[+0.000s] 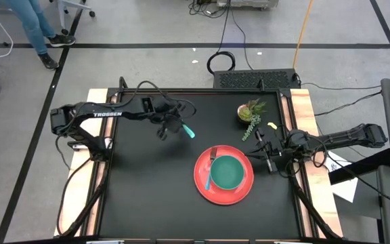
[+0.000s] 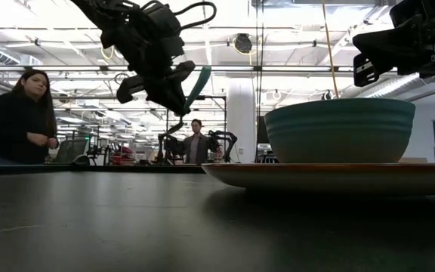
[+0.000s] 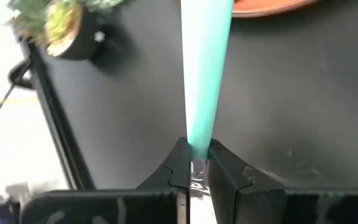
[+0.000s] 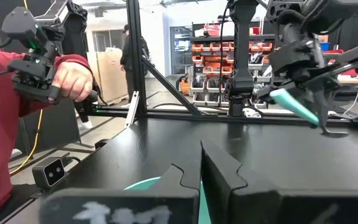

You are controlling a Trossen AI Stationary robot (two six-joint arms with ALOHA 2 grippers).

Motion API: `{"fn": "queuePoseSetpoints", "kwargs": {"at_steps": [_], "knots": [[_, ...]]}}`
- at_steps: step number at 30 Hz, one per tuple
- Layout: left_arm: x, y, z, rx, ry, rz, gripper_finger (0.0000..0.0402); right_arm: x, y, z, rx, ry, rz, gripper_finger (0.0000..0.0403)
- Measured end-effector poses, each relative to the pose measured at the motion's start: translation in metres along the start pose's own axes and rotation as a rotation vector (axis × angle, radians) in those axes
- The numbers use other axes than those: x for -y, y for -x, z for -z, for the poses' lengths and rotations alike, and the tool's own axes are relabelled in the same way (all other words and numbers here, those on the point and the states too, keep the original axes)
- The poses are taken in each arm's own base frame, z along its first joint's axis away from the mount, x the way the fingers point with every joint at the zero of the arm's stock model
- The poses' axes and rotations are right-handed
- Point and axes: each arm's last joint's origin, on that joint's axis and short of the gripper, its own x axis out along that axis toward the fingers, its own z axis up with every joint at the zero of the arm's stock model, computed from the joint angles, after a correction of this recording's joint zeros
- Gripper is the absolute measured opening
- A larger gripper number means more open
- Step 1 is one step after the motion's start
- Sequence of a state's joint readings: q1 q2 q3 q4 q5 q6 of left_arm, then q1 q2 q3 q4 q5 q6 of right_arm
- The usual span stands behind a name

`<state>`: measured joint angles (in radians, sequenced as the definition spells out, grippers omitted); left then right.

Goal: Set table place
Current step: Put the blue spoon into the green bowl

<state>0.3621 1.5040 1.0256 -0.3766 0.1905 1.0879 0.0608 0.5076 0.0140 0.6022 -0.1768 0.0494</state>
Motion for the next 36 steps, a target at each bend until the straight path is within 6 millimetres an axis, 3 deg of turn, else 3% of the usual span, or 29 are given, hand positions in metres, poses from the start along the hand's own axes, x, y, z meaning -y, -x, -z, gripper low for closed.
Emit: {"fn": "queuePoseSetpoints", "kwargs": {"at_steps": [4,12,19,24,36], "knots": [[-0.006,0.004,0.006,0.021,0.073,-0.023,0.0027,0.0,0.0,0.0,0.0,0.0,0.0,0.0],[-0.017,0.034,0.009,0.172,0.165,-0.065,0.0027,0.0,0.0,0.0,-0.001,0.0,-0.001,0.0],[-0.02,0.056,0.014,0.201,0.408,-0.087,0.0027,0.0,0.0,0.0,0.0,0.0,-0.003,0.0],[-0.017,0.056,0.018,0.174,0.547,-0.047,0.0027,0.0,0.0,0.0,0.0,-0.002,-0.003,0.0],[-0.006,0.047,0.024,0.257,0.608,0.049,0.0027,0.0,0.0,0.0,0.0,-0.018,-0.004,0.0]]}}
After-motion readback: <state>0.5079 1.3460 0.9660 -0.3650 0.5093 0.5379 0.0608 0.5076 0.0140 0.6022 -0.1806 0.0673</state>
